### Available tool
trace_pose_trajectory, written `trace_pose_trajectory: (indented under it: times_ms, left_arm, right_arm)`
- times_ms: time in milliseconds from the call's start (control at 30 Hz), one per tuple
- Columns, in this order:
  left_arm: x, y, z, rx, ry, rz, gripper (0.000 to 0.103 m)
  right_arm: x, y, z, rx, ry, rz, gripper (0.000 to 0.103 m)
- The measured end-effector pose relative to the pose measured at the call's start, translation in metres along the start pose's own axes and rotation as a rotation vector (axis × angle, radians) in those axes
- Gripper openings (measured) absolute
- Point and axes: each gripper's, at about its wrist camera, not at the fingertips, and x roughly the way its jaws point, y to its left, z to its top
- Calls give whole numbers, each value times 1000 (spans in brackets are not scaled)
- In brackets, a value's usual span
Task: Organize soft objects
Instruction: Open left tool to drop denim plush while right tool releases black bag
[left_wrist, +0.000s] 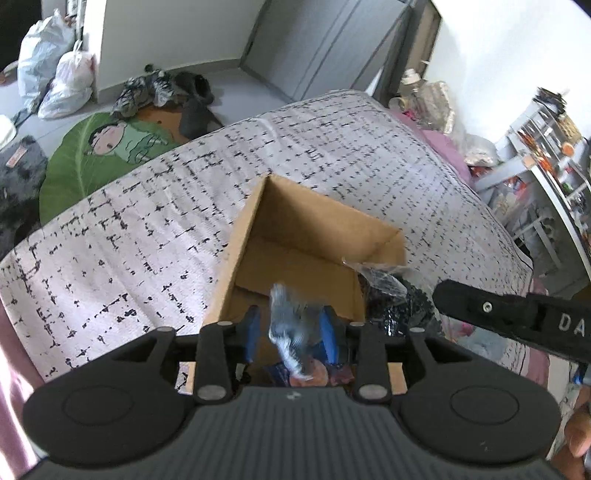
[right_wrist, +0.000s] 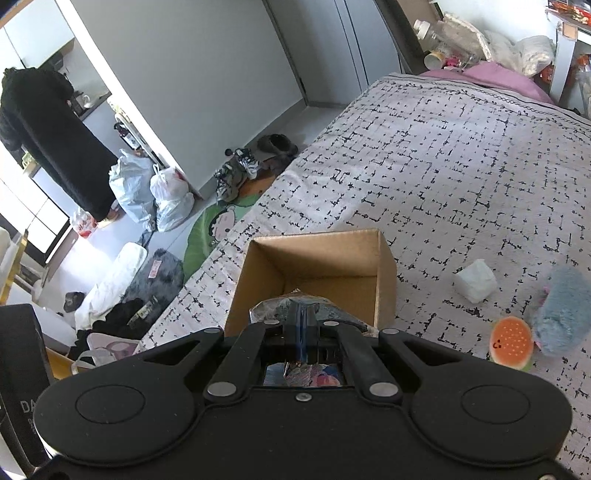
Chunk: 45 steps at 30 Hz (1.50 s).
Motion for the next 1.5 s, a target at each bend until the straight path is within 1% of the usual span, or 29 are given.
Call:
trace_pose_trajectory:
  times_ms: [133,300,467,700,767,800,833,900,1033,1100,1167,1267,1300,1367,1433,1500]
  left_arm:
    - [6,5,2,-5,16,0,34]
    - [0,11,7,1,3,11,34]
    - [-8,17,11,-2,-11,22,39]
    - [-9,23,10,-3,-1,37,39]
    - [-11,24,10,-1,-2,41,39]
    - [-11,24,9,0,-1,44,39]
    - [-12,24,9,3,0,47,39]
    - [-12,23,8,10,4,55,39]
    - [-13,20,7,9,9,63,45]
    - [-15,17,6,10,8,58,48]
    - [-16,13,5,14,12,54,54]
    - [-17,6,2,27,18,59,61]
    - [-18,4,2,28,21,66,62]
    - [-19,0,0,26,27,75,67]
    - [-22,-4,-2,29,27,80,70]
    - [-26,-10,-3,43,23,84,72]
  right_arm:
    - [10,0,0,5,17,-7,0]
    - [22,1,-1,12,32,-11,0]
    - [32,5,-2,3,40,-12,0]
    - [44,10,-4,3,49,-3,1]
    - [50,9,-6,21,81,-6,3]
    - [51,8,-7,27,94,-6,8]
    - [50,7,-8,27,98,-9,11]
    - [44,5,-11,29,90,-10,28]
    - [29,-3,-17,29,87,-9,36]
    - [21,-4,-20,16,83,-16,53]
    - [13,-5,-21,-10,66,-24,58]
    - [0,-9,-23,-26,46,-42,70]
    - [-4,-10,-23,-31,36,-48,72]
    - [-10,-15,-26,-40,16,-63,76]
    - [-16,-21,-28,-39,1,-66,80]
    - [-23,-28,-31,-29,-20,-68,89]
